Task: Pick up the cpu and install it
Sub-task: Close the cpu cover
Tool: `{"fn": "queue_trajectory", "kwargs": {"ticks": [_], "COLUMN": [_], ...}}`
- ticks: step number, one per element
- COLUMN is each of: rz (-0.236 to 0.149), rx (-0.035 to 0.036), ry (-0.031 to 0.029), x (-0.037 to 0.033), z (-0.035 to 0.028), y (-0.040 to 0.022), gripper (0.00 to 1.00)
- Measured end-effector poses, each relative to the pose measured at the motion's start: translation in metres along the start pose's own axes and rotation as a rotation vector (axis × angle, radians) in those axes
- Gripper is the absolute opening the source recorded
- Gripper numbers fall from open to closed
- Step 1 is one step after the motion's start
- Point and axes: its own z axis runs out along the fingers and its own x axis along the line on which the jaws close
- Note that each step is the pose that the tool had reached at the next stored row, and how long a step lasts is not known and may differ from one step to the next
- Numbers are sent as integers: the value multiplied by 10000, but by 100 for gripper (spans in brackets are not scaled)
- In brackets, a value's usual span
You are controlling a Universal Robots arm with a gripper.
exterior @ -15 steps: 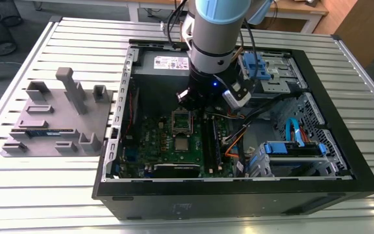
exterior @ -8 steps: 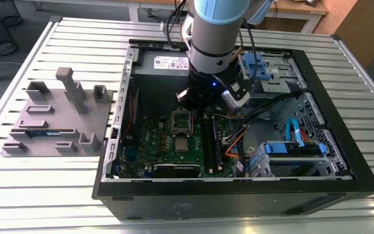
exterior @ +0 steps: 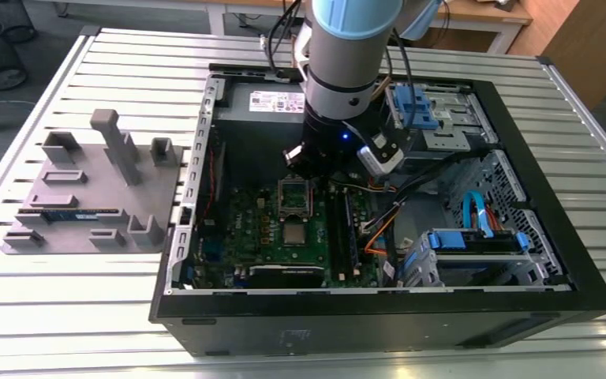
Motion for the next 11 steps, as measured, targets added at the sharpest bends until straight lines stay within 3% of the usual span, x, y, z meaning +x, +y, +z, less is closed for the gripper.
{"fn": "queue_trajectory", "kwargs": {"ticks": [11], "rz": [-49], "rx": [1], "ry": [3], "x": [0], "z": [-17], "y": [-1], "gripper": [11]}}
